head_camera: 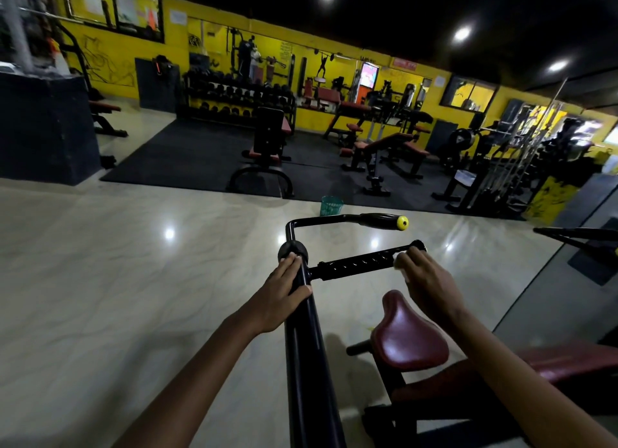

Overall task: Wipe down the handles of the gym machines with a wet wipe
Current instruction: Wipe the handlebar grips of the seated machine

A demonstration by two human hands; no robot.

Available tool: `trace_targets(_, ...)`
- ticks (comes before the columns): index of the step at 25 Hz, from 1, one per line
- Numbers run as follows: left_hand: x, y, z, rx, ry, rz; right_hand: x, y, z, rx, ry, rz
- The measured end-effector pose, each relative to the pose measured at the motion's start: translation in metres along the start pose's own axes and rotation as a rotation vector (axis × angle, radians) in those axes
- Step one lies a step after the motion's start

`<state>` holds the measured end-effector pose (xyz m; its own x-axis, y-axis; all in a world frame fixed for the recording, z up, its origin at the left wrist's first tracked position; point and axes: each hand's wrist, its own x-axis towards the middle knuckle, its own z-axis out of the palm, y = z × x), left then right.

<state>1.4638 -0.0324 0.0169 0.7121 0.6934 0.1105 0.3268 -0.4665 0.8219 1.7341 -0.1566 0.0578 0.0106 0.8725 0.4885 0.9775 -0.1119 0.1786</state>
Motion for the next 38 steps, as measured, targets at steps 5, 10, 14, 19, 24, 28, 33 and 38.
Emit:
trace_targets(5,0.0,-0.001,0.001,0.007,-0.009,-0.007,-0.012,0.012,0.008,-0.004,-0.024,-0.004)
trace_targets(10,0.0,0.0,0.002,-0.004,0.009,0.001,-0.007,0.005,0.008,0.03,0.009,0.024)
trace_targets(14,0.0,0.0,0.001,0.006,0.001,0.001,0.005,-0.056,0.027,0.086,0.012,-0.155)
trace_targets(19,0.002,-0.003,0.001,0.017,0.014,0.006,0.019,-0.108,0.034,0.158,-0.047,-0.285)
trace_targets(24,0.017,-0.008,-0.003,0.083,0.007,0.008,0.032,-0.093,0.01,0.272,0.035,-0.231)
trace_targets(28,0.045,-0.018,-0.008,0.136,-0.014,0.031,0.074,-0.058,-0.028,0.218,0.144,-0.093)
trace_targets(33,0.069,-0.036,-0.012,0.12,-0.02,0.106,0.146,-0.013,-0.015,-0.054,-0.082,0.046)
trace_targets(38,0.073,-0.043,-0.007,0.054,-0.01,0.133,0.174,0.005,0.03,-0.173,-0.402,0.225)
